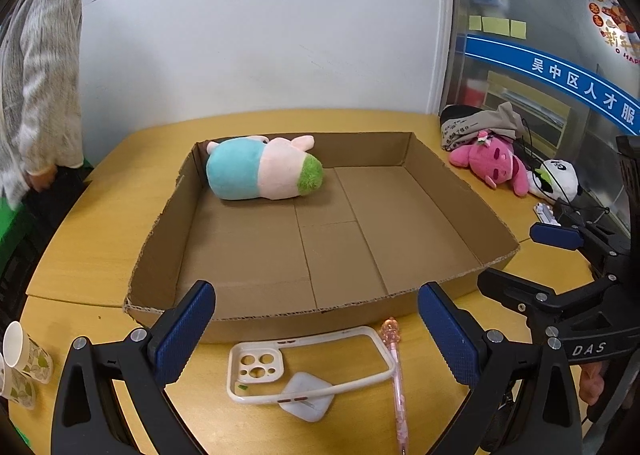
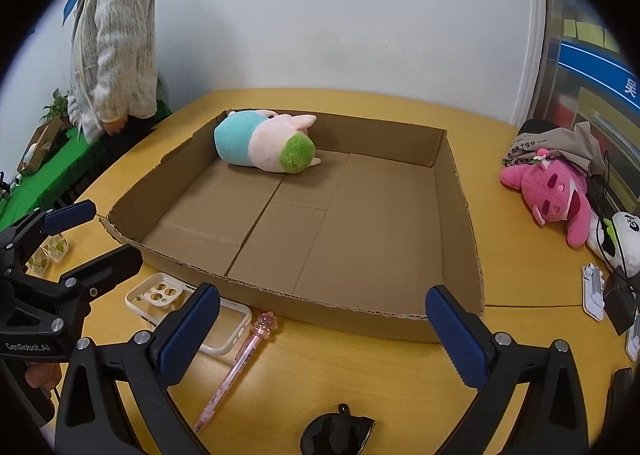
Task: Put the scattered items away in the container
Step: 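Lower the right gripper to the black sunglasses and close on them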
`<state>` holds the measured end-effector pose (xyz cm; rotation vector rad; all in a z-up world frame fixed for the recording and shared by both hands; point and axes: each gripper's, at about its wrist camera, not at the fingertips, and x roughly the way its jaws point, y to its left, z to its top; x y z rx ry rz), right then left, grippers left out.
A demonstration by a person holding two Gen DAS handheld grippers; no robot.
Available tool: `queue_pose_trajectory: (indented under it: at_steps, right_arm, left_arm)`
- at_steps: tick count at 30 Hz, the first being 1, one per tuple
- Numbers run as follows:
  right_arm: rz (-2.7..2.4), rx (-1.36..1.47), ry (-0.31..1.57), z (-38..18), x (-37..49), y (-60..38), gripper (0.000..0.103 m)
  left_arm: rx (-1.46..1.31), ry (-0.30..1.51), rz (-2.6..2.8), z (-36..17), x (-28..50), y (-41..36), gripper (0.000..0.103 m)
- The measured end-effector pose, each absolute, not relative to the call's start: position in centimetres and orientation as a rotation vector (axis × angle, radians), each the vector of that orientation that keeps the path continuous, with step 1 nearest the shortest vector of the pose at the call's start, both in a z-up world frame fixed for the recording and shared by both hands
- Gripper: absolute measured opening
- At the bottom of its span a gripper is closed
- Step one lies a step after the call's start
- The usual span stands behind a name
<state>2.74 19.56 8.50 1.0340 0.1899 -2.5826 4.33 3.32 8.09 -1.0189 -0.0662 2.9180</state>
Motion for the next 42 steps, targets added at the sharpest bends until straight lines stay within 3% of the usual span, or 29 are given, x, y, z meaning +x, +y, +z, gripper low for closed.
queue_pose_trajectory:
  at_steps: [17, 23, 32, 37, 42]
  right_arm:
    - [-2.592, 1.106, 0.173, 6.9, 4.1, 22.9, 0.102]
    - [-2.568, 1.271, 0.033, 3.6, 5.3, 27.5, 0.102]
    - [-2.414, 1.407, -0.122, 0.4, 5.7, 28.8, 0.102]
    - [-2.296, 1.471, -0.094, -1.5, 5.5, 27.0, 0.101]
    - [-2.264, 1.49, 0.014, -2.6, 6.1, 25.3, 0.088]
  left_arm:
    - [-1.113, -0.082, 2.729, 5.4, 5.5, 6.6, 0.103]
    - [-1.186, -0.084, 2.529, 2.9, 6.9, 9.8, 0.103]
    - [-1.328, -0.242, 2.178, -1.2, 7.8, 14.8, 0.103]
    - [-1.385, -0.249, 2.131, -2.7, 7.9, 16.8, 0.092]
    - [-1.37, -0.137, 2.149, -3.1, 8.7, 18.8, 0.082]
